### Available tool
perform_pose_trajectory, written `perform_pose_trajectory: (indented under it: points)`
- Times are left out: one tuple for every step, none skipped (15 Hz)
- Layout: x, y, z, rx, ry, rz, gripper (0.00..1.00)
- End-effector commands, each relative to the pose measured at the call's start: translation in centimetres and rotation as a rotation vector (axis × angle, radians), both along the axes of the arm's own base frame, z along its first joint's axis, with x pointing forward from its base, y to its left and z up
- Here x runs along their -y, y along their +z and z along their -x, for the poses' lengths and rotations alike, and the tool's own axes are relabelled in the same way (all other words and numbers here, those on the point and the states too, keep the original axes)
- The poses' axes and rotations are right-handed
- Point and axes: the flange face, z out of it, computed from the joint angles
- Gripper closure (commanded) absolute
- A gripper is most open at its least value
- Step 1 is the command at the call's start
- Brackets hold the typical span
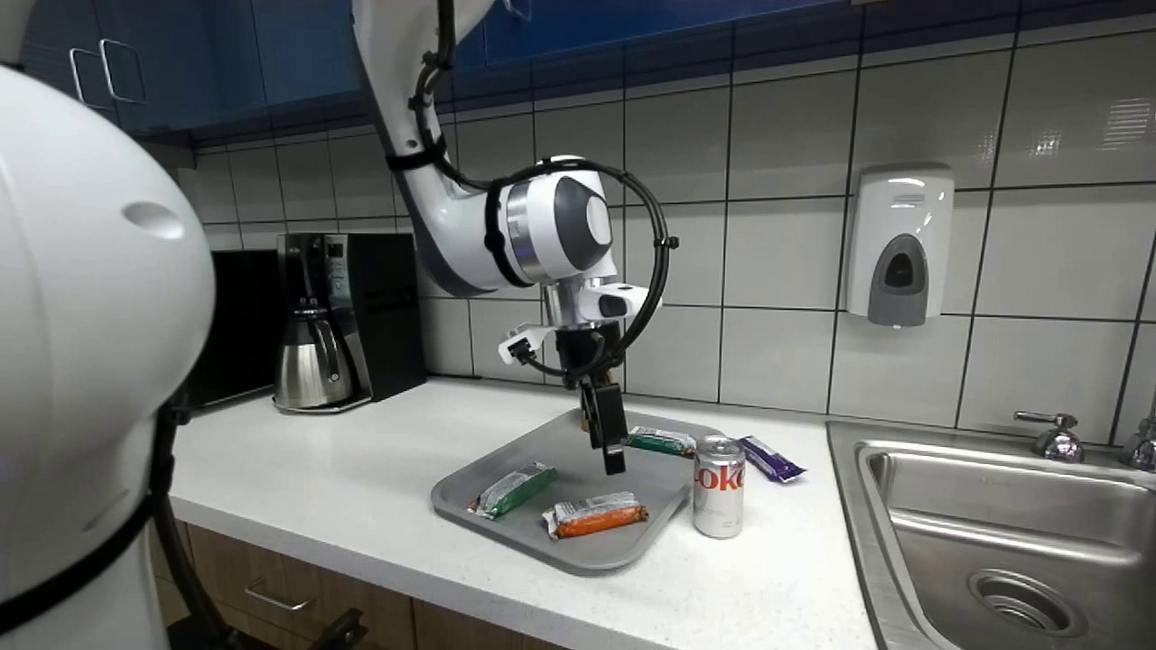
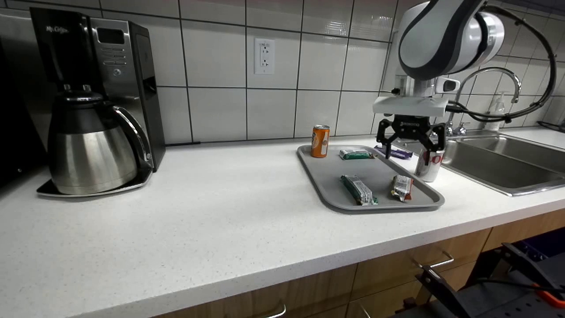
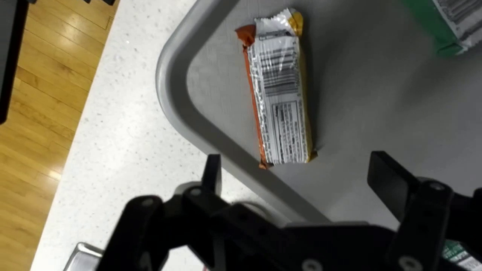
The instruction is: Put the packets on the grey tray.
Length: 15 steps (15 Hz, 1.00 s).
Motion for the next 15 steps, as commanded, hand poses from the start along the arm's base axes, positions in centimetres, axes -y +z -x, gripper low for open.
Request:
perform_pose_trajectory:
  points:
    - [1.7,3.9,-1.8,0.010,-0.025,-0.006,0.00]
    - [2.3,4.8,-2.5,0.017,-0.042,-0.011,0.00]
    - [2.9,5.4,-3.1,0.024,-0.058,-0.016,0.00]
    - [3.5,6.1,-3.7,0.030,-0.070,-0.022,0.00]
    - [4.1,6.8,-4.3,0.039,-0.083,-0.027,0.00]
    - [4.7,7.5,-4.8,0.048,-0.092,-0.029,0.00]
    - [5.4,8.0,-5.4,0.055,-0.101,-0.030,0.00]
    - [6.0,8.5,-5.8,0.061,-0.109,-0.026,0.00]
    - [6.8,8.8,-6.2,0.069,-0.120,-0.023,0.00]
    - [7.6,9.0,-6.7,0.076,-0.134,-0.021,0.00]
    - [8.3,9.2,-7.0,0.087,-0.150,-0.023,0.00]
    - [9.2,9.2,-7.4,0.094,-0.170,-0.025,0.00]
    - [9.9,9.2,-7.7,0.094,-0.187,-0.028,0.00]
    - [10.8,9.1,-8.0,0.097,-0.203,-0.030,0.00]
    - [11.6,8.9,-8.4,0.097,-0.218,-0.031,0.00]
